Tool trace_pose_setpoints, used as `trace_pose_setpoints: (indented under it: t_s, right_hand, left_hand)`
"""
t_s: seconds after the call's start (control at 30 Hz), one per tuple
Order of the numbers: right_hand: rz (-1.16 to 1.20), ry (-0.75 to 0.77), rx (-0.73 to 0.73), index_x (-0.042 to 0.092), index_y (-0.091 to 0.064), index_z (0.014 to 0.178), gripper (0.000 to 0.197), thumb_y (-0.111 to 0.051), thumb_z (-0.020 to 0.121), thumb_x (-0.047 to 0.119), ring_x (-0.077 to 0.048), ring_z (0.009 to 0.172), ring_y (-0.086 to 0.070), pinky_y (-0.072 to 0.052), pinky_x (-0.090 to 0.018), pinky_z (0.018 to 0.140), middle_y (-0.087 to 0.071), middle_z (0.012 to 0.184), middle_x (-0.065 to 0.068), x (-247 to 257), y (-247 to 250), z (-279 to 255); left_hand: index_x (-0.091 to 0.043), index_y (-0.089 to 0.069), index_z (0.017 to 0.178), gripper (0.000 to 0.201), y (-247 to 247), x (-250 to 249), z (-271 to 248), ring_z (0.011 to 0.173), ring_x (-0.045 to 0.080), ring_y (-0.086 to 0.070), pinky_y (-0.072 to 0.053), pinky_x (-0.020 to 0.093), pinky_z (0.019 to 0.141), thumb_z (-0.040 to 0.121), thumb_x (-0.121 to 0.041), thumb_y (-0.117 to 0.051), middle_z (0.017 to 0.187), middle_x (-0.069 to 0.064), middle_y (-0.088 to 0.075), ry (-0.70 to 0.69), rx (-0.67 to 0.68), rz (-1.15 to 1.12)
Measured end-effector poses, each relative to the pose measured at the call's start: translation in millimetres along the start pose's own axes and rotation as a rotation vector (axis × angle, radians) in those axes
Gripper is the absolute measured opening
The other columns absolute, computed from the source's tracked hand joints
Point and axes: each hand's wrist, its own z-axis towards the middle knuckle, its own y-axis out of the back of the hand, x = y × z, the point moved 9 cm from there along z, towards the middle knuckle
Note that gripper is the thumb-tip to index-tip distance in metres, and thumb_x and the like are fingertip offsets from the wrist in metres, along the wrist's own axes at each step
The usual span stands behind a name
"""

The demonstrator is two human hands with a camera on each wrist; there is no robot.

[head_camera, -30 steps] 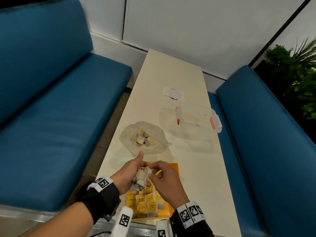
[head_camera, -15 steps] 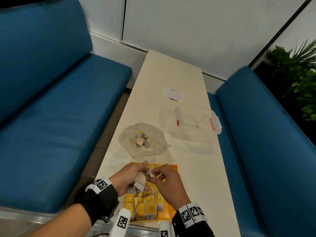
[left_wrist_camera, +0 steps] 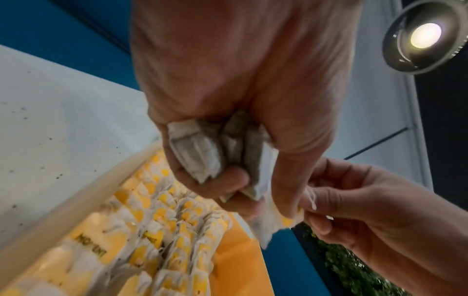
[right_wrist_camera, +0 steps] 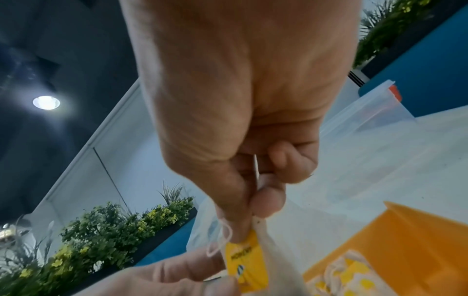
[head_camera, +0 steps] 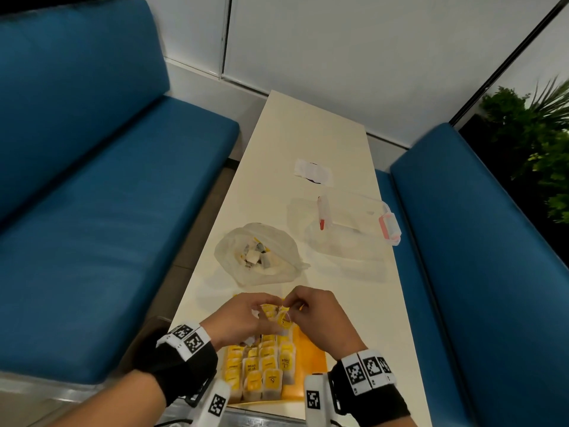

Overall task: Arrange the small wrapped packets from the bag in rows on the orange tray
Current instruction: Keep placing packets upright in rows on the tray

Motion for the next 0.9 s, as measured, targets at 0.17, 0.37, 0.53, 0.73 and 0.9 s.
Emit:
trace_pose_setpoints:
  t_s: [0.17, 0.37, 0.53, 0.73, 0.9]
  right_hand:
    - [0.186, -0.069, -0.086, 0.029, -0.071, 0.081, 0.018, -0.072, 0.079, 0.011, 0.001, 0.067, -0.06, -0.046, -0.012, 0.065, -0.069, 0.077, 0.007, -9, 1, 3]
    - [0.438, -0.179, -0.047, 0.009, -0.073, 0.083, 0.004, -0.07, 0.085, 0.008, -0.01, 0.05, -0.059, -0.042, -0.021, 0.052, -0.066, 0.06, -0.002, -27, -20, -5]
    - [0.563, -0.23, -0.086, 0.002, -0.069, 0.084, 0.006, -0.067, 0.088, 0.006, -0.016, 0.047, -0.052, -0.042, -0.026, 0.049, -0.067, 0.059, -0.013, -37, -23, -11]
    - [0.611, -0.244, -0.06, -0.005, -0.06, 0.089, 0.006, -0.063, 0.092, 0.0, -0.025, 0.054, -0.064, -0.047, -0.028, 0.048, -0.07, 0.069, -0.024, -50, -24, -14]
    - [0.45, -0.357, 0.065, 0.007, -0.059, 0.087, 0.007, -0.062, 0.091, 0.002, -0.027, 0.058, -0.069, -0.047, -0.028, 0.046, -0.069, 0.066, -0.017, -77, -43, -29]
  left_hand:
    - [-0.015, -0.079, 0.084, 0.019, 7, -6, 5, 0.065, 0.003, -0.064, -0.048, 0.019, 0.058, 0.076, -0.03, -0.087, 0.092, -0.001, -0.07, -0.067, -0.139, 0.093]
    - [-0.02, -0.078, 0.08, 0.016, 12, -8, 6, 0.081, 0.012, -0.07, -0.055, 0.032, 0.075, 0.079, -0.034, -0.085, 0.09, -0.002, -0.073, -0.109, -0.176, 0.12]
    - [-0.013, -0.078, 0.082, 0.019, 6, -4, 7, 0.056, 0.003, -0.058, -0.048, 0.022, 0.058, 0.081, -0.031, -0.084, 0.08, 0.008, -0.073, -0.085, -0.145, 0.124]
    - [-0.03, -0.072, 0.106, 0.024, 5, 0, 6, 0.052, 0.007, -0.061, -0.052, 0.023, 0.054, 0.085, -0.025, -0.081, 0.089, 0.001, -0.072, -0.063, -0.123, 0.107]
    - [-0.028, -0.047, 0.144, 0.061, 10, 17, 10, 0.096, 0.016, -0.07, -0.056, 0.025, 0.077, 0.09, -0.035, -0.074, 0.129, 0.002, -0.065, 0.03, -0.147, 0.223]
